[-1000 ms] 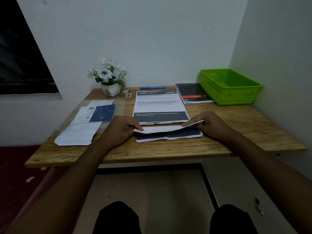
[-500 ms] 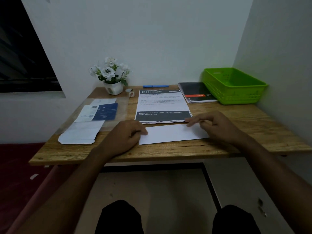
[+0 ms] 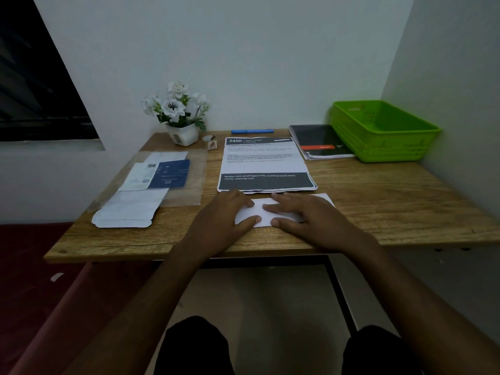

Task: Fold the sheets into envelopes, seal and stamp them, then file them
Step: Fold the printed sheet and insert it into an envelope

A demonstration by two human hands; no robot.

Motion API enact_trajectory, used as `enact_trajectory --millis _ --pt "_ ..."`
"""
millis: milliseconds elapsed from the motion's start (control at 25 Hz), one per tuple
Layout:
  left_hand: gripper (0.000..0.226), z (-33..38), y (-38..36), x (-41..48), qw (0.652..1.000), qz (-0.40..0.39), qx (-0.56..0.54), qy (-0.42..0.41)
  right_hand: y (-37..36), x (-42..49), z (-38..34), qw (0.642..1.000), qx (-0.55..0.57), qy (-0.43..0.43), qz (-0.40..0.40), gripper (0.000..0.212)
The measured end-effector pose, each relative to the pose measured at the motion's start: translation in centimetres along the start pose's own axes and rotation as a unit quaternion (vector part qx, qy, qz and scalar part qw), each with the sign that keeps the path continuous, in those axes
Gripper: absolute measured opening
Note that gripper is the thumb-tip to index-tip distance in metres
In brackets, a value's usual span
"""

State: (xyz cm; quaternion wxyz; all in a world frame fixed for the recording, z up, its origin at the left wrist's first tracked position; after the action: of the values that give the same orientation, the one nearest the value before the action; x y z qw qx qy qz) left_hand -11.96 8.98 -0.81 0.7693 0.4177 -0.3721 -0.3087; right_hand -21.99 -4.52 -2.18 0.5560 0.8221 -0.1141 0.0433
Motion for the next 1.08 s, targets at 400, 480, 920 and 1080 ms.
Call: enact_trajectory --millis 400,480,920,1080 --pt "0.026 -0.9 0.3 0.2 0.999 0.026 -0.035 0.023 4.3 -4.0 6.4 0.991 0.092 -0.094 0.033 0.029" --pt "0.026 -1.2 0.4 0.2 0.998 0.042 -0.034 0.036 4.7 -4.3 6.9 0.989 0.076 -0.110 0.057 0.028" --pt "0.030 -1.9 0.9 -0.9 0.994 0.095 -0.025 0.054 6.5 -5.5 5.6 0.962 -0.058 -0.151 0.221 0.021" --pt "0.023 -1.4 2.0 -1.6 0.989 0.132 -0.054 0.045 6.5 -4.7 3.8 0.958 -0.062 -0.119 0.252 0.021"
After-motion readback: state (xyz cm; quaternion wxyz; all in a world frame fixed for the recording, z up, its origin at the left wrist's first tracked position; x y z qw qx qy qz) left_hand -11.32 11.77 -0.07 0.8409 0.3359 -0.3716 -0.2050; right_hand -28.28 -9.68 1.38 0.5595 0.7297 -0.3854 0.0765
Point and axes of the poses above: each hand's wrist, its own x-axis towards the middle knuckle, its own y-axis out of the back of the hand, z = x × y, the point moved 7 cm from there along x, towards the middle knuckle, and after that the axes turned 4 degrees about y, right-handed, at the moved point
